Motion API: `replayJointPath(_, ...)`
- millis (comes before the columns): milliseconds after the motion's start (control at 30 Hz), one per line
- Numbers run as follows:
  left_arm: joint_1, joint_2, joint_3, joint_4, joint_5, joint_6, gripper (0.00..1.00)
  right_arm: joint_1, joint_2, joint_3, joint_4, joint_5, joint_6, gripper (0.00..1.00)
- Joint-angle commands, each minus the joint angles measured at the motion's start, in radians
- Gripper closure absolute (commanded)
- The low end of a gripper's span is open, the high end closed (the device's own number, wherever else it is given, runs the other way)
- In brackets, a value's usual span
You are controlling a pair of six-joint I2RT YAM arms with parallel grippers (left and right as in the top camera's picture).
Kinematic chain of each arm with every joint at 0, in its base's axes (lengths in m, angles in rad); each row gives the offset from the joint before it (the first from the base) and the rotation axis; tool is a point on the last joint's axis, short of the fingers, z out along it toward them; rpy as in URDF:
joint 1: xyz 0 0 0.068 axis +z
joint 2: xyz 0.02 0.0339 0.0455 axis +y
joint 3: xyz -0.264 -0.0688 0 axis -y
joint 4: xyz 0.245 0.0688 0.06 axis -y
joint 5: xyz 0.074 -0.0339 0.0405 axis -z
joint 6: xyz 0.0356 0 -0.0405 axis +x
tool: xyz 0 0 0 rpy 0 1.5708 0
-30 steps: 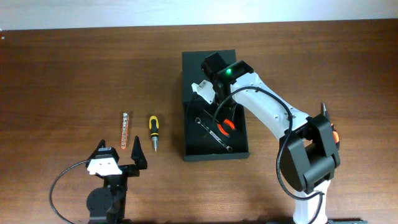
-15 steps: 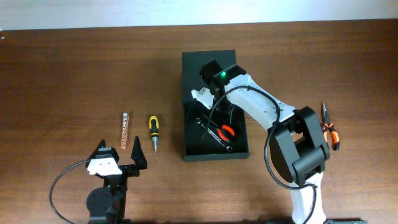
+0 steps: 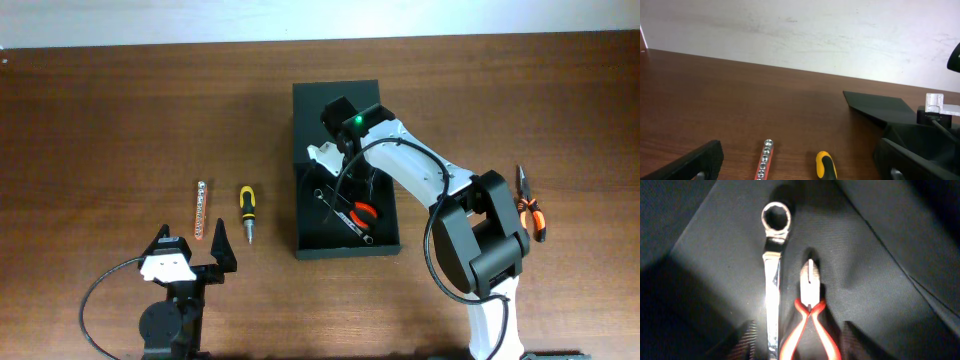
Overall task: Pack container
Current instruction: 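Lower the red pliers into the box beside the wrench and release, then withdraw the right gripper right toward the orange needle-nose pliers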
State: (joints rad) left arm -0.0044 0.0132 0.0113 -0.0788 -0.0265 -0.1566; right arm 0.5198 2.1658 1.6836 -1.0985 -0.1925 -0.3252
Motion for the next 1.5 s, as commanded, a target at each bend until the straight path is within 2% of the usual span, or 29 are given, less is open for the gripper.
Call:
replayJointPath(0, -0.004, -0.002, -0.002, -0.005, 0.007, 0.016, 0.01, 0.003, 0.0, -0.004, -0.001, -0.014, -0.007, 0.38)
replayJointPath(167, -0.004, -0.002, -0.002, -0.005, 0.007, 0.016, 0.01, 0.003, 0.0, 0.06, -0.042, -0.014, 0.021, 0.33)
replayJointPath(233, -0.004, -0.002, -0.002, -0.005, 0.007, 0.016, 0.01, 0.003, -0.002, 0.118, -0.075, -0.014, 0.031, 0.31)
replayJointPath(333, -0.004, -0.002, -0.002, -0.005, 0.007, 0.016, 0.01, -0.002, -0.002, 0.281, -0.164, 0.008, 0.053, 0.22)
replayJointPath(400, -0.004, -0.002, -0.002, -0.005, 0.007, 0.016, 0.01, -0.011, -0.002, 0.384, -0.226, 0.049, 0.056, 0.05)
replayJointPath(433, -0.004, -0.002, -0.002, -0.005, 0.007, 0.016, 0.01, -0.019, -0.002, 0.431, -0.254, 0.076, 0.069, 0.0)
replayJointPath(600, -0.004, -0.002, -0.002, -0.005, 0.007, 0.016, 0.01, -0.082, -0.002, 0.678, -0.416, 0.167, 0.109, 0.01)
replayJointPath(833, -0.004, -0.002, -0.002, -0.005, 0.007, 0.016, 0.01, -0.225, -0.012, 0.909, -0.6, 0.209, 0.212, 0.01)
replayJointPath(1233, -0.004, -0.002, -0.002, -0.005, 0.007, 0.016, 0.01, -0.406, -0.217, 0.883, -0.6, 0.199, 0.328, 0.01)
replayJointPath(1333, -0.004, -0.002, -0.002, -0.005, 0.007, 0.016, 0.01, -0.425, -0.311, 0.815, -0.6, 0.213, 0.334, 0.01)
replayJointPath(1467, -0.004, -0.002, -0.002, -0.005, 0.007, 0.016, 0.01, -0.458, -0.463, 0.623, -0.6, 0.299, 0.334, 0.01)
